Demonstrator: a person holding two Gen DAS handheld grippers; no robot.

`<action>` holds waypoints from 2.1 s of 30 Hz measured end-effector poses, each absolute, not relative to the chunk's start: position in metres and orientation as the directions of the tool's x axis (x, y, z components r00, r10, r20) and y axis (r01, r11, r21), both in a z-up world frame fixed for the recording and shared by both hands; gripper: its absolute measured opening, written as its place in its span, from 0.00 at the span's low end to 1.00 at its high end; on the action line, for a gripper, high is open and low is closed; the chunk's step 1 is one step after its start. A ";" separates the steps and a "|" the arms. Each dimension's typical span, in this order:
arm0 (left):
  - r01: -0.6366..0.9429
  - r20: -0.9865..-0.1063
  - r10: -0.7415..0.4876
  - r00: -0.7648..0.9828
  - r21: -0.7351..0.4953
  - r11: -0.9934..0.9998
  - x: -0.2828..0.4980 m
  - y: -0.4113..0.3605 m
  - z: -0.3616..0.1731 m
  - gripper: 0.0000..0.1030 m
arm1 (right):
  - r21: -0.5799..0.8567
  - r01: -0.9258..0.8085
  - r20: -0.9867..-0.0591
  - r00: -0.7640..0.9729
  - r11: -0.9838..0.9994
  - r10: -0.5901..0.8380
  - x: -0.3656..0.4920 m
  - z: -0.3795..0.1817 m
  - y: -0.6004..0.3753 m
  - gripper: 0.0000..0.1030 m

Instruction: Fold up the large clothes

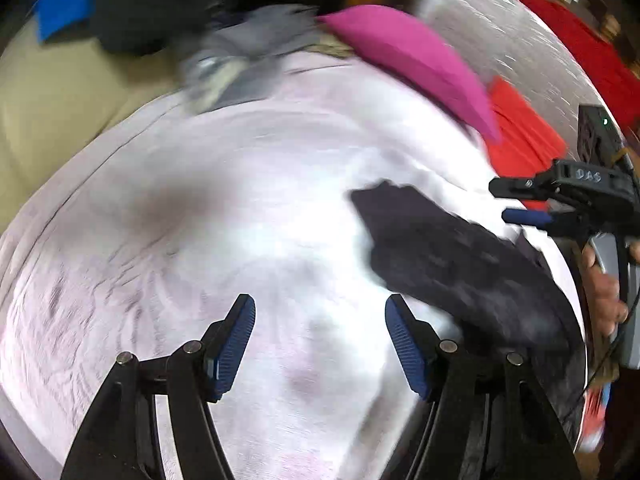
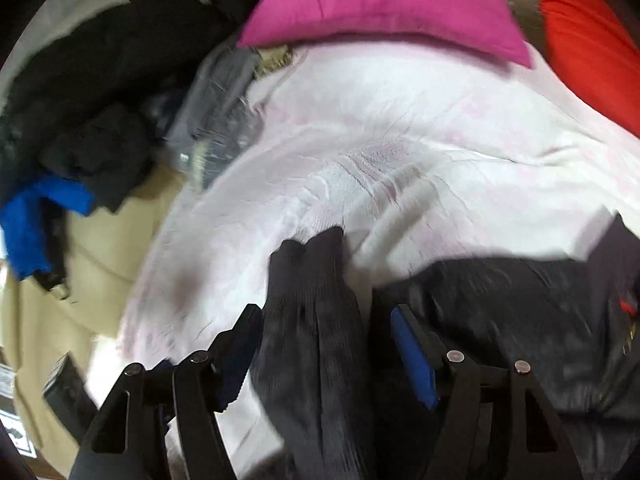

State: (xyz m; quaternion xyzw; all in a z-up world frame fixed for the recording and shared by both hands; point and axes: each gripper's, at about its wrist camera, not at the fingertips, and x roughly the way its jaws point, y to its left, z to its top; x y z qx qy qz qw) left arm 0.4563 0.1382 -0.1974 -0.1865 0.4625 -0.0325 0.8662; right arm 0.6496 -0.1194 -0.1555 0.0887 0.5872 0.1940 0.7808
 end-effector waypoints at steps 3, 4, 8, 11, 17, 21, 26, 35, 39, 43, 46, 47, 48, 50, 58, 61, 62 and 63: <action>-0.151 -0.772 -0.205 0.602 -0.362 0.920 0.458 0.139 -0.188 0.66 | 0.341 -0.187 -0.909 0.185 0.921 0.374 0.672 -0.177 -0.094 0.68; -0.152 -0.772 -0.183 0.609 -0.340 0.928 0.460 0.136 -0.184 0.66 | 0.330 -0.186 -0.917 0.170 0.925 0.362 0.677 -0.184 -0.088 0.68; -0.129 -0.793 -0.149 0.591 -0.276 0.953 0.460 0.126 -0.185 0.66 | 0.254 -0.179 -0.957 0.099 0.951 0.274 0.689 -0.217 -0.066 0.68; -0.135 -0.803 -0.143 0.579 -0.267 0.954 0.468 0.123 -0.187 0.66 | 0.200 -0.169 -0.971 0.101 0.965 0.218 0.684 -0.230 -0.062 0.46; -0.178 -0.809 -0.106 0.578 -0.252 0.951 0.462 0.135 -0.191 0.66 | 0.228 -0.242 -0.904 0.307 0.943 0.297 0.650 -0.175 -0.082 0.16; -0.170 -0.802 -0.100 0.588 -0.244 0.955 0.458 0.126 -0.188 0.66 | 0.235 -0.225 -0.840 0.442 0.945 0.314 0.613 -0.121 -0.118 0.15; -0.050 -0.776 -0.148 0.614 -0.226 0.973 0.449 0.088 -0.179 0.66 | 0.313 -0.106 -0.723 0.618 0.944 0.309 0.552 -0.051 -0.209 0.15; 0.159 -0.727 -0.235 0.645 -0.173 0.972 0.429 -0.016 -0.168 0.67 | 0.576 0.223 -0.509 0.851 0.787 0.131 0.383 -0.034 -0.414 0.14; 0.223 -0.741 -0.206 0.640 -0.078 0.972 0.425 -0.067 -0.176 0.69 | 0.643 0.370 -0.572 0.814 0.670 0.098 0.337 -0.104 -0.469 0.14; 0.165 -0.791 -0.154 0.592 -0.069 0.984 0.437 -0.077 -0.193 0.69 | 0.667 0.476 -0.649 0.749 0.573 0.132 0.316 -0.173 -0.492 0.14; 0.098 -0.792 -0.152 0.591 -0.116 0.988 0.448 -0.065 -0.197 0.76 | 0.701 0.506 -0.663 0.722 0.503 0.197 0.307 -0.210 -0.501 0.14; 0.081 -0.792 -0.145 0.593 -0.120 0.989 0.450 -0.061 -0.197 0.77 | 0.717 0.507 -0.656 0.723 0.478 0.216 0.305 -0.215 -0.503 0.14; 0.062 -0.791 -0.133 0.597 -0.120 0.991 0.452 -0.058 -0.198 0.78 | 0.745 0.503 -0.637 0.732 0.438 0.242 0.304 -0.218 -0.507 0.15; 0.044 -0.790 -0.126 0.600 -0.125 0.991 0.455 -0.055 -0.199 0.78 | 0.758 0.487 -0.621 0.742 0.434 0.252 0.303 -0.211 -0.512 0.15; 0.080 -0.812 -0.083 0.578 -0.044 0.996 0.463 -0.068 -0.213 0.79 | 0.695 0.476 -0.612 0.785 0.539 0.097 0.298 -0.169 -0.531 0.68; 0.087 -0.811 -0.067 0.581 -0.019 0.996 0.462 -0.071 -0.215 0.80 | 0.676 0.496 -0.588 0.809 0.545 -0.006 0.290 -0.157 -0.544 0.82; 0.090 -0.808 -0.060 0.585 -0.008 0.996 0.461 -0.073 -0.215 0.80 | 0.670 0.491 -0.594 0.804 0.557 0.005 0.293 -0.158 -0.547 0.82; 0.092 -0.805 -0.051 0.590 0.005 0.996 0.461 -0.075 -0.215 0.80 | 0.661 0.488 -0.609 0.793 0.570 0.027 0.301 -0.160 -0.548 0.81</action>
